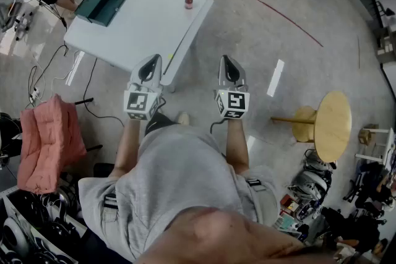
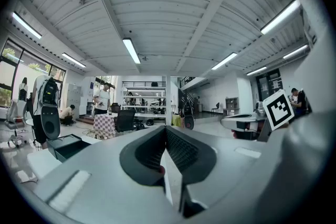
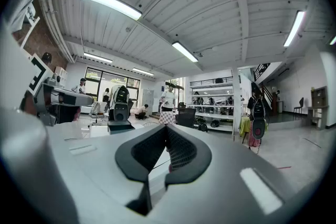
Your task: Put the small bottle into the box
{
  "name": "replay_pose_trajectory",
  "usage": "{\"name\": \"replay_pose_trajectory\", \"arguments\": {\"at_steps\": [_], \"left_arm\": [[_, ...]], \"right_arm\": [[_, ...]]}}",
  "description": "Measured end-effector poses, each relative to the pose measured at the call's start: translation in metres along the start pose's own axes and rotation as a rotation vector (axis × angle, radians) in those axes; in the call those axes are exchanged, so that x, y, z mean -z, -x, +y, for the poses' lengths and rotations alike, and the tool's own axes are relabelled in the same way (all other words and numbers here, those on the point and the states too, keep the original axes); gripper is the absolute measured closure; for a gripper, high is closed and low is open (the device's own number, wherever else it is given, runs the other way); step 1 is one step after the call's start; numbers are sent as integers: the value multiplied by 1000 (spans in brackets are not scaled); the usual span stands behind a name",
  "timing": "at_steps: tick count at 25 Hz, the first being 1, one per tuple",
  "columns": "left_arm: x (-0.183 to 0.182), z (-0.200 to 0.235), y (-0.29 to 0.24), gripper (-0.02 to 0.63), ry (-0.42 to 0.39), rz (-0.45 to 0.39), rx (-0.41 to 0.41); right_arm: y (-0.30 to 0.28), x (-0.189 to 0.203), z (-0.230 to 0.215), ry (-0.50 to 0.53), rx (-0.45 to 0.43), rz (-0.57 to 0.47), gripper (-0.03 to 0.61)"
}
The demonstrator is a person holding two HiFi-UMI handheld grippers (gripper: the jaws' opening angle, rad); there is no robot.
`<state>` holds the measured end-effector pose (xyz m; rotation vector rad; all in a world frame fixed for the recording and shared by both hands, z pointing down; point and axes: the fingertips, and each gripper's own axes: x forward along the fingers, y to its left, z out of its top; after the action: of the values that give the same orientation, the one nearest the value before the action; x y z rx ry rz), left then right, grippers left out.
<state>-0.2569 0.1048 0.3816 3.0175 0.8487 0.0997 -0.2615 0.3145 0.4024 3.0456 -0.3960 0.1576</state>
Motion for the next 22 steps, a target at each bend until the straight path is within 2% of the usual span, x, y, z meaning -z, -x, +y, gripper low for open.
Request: {"name": "replay_pose_trajectory", "arguments": {"at_steps": [9, 22], "left_arm": [[3, 7, -10, 603, 4, -7, 7], [-1, -13, -19, 603, 7, -10, 41]], "right_arm": [[-7, 0, 4, 9, 3, -10, 575], [7, 8, -4, -24, -8, 0, 575]]}}
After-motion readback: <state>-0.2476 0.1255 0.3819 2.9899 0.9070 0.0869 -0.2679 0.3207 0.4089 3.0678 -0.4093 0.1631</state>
